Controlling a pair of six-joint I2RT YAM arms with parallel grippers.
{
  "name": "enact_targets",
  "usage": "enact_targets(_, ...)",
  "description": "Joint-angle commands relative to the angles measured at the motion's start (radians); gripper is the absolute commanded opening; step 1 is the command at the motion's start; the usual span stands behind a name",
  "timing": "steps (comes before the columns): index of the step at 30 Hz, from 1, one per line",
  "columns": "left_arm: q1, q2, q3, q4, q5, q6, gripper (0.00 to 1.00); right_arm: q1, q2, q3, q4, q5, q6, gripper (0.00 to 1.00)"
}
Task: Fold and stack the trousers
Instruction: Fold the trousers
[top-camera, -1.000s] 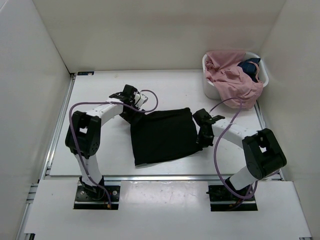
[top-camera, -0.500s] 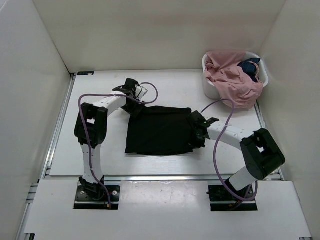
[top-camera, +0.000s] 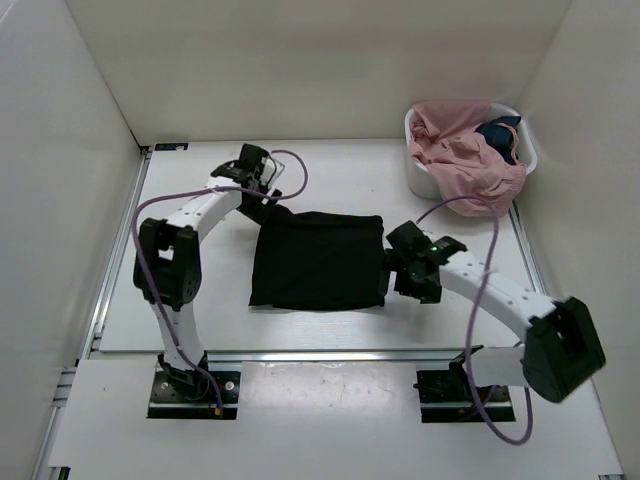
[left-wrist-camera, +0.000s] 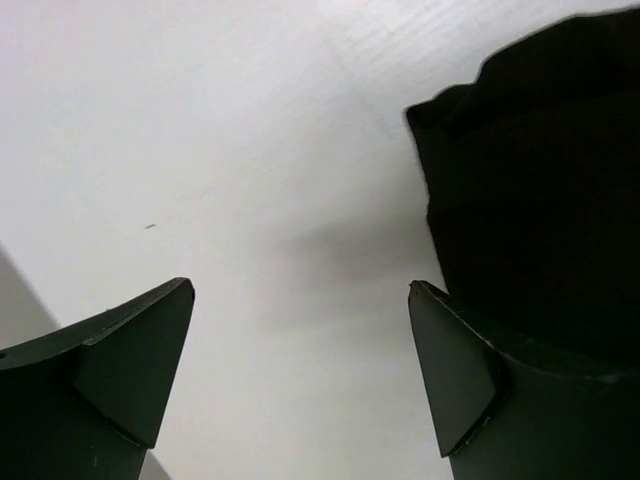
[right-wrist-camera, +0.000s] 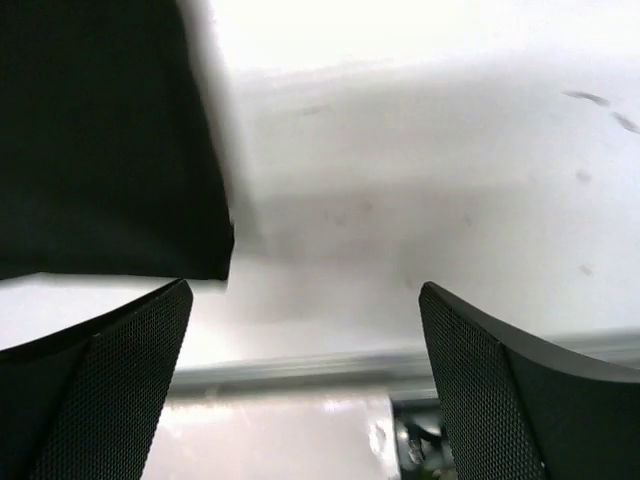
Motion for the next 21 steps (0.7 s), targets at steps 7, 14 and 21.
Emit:
enact_targets(7,0.09,-0.408,0.04,-0.1,-0.163,-0.079,1.0,-0.105,-0.155,0.358,-0.432,0.081,-0.163,0.99)
enact_targets(14,0.435,-0.566,-0.1,-0.198,-0.182,-0.15,1.0,-0.149,-0.135,0.584,-0.481,0.17,-0.229,0.99)
enact_targets(21,0.614,-0.762,-0.356,-0.229,-0.061,-0.217,1.0,-0.15,-0.155,0.581,-0.463,0.258,-0.249,0.99)
